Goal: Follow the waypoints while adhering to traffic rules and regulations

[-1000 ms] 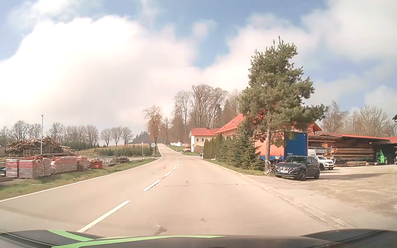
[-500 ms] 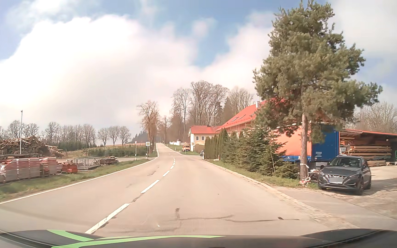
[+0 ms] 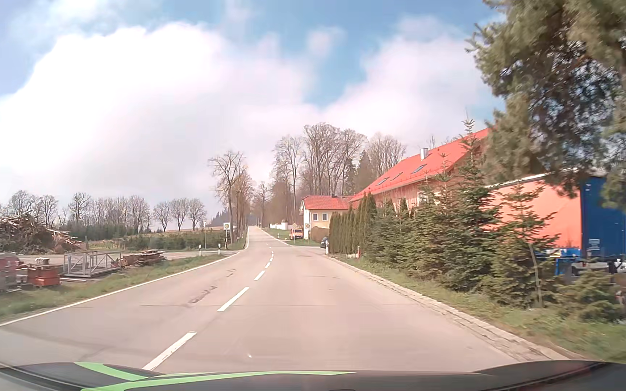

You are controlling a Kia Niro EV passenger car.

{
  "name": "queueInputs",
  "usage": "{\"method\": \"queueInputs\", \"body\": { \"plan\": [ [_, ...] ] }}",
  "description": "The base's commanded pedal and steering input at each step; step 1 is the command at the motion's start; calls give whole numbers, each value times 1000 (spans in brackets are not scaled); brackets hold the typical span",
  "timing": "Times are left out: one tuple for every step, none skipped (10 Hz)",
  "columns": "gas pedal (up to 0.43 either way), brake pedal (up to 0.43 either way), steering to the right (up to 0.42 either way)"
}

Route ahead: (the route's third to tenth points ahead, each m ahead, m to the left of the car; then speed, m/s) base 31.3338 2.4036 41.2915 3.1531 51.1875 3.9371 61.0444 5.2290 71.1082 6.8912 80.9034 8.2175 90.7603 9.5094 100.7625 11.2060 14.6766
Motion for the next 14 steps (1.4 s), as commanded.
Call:
{"method": "queueInputs", "body": {
  "plan": [
    [531,0,-13],
    [531,0,-14],
    [531,0,-15],
    [531,0,-16],
    [531,0,-18],
    [531,0,-19],
    [531,0,-19],
    [531,0,-20],
    [531,0,-19],
    [531,0,-20],
    [539,0,-19],
    [539,0,-19],
    [539,0,-19],
    [539,0,-19]
  ]
}}
